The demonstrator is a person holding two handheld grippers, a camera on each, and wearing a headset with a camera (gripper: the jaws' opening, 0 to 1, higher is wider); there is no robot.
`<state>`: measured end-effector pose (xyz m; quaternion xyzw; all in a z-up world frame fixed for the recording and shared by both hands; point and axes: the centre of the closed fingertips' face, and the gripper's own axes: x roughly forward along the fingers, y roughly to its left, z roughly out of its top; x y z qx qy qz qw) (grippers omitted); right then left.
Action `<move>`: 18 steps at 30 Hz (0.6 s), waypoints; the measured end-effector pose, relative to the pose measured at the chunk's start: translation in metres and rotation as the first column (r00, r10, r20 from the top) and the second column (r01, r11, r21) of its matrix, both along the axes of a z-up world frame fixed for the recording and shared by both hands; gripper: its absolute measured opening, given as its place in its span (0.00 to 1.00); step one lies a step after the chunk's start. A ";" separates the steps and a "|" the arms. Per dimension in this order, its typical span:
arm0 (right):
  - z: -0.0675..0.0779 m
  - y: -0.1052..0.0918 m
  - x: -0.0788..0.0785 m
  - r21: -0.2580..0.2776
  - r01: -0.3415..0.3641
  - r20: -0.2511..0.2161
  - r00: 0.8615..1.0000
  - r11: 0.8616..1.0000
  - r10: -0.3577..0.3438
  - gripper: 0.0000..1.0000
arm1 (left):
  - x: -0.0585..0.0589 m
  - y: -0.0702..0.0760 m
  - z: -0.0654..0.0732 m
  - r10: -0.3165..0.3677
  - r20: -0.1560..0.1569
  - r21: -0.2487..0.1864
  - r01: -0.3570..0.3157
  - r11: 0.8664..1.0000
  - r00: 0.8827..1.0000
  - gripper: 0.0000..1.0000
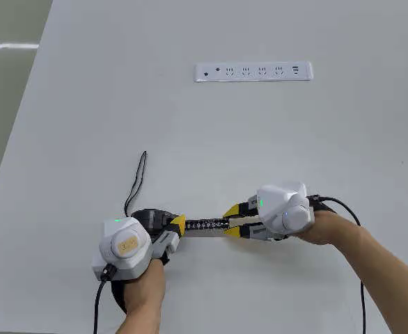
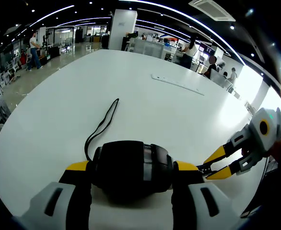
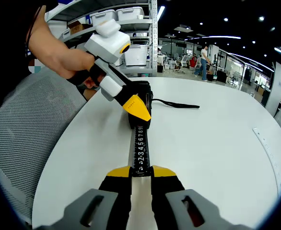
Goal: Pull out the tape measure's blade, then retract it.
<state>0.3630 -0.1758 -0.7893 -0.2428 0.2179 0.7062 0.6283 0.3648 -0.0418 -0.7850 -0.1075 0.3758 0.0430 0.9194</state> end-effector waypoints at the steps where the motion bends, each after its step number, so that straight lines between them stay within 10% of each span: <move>1: 0.001 0.000 0.000 0.000 -0.001 0.000 1.000 1.000 0.001 0.13 | 0.000 0.000 0.000 0.000 0.000 -0.001 0.000 1.000 1.000 0.66; 18: 0.000 0.009 -0.001 0.006 -0.005 -0.001 1.000 1.000 0.005 0.13 | 0.000 0.000 0.001 0.002 0.002 -0.008 -0.002 1.000 1.000 0.66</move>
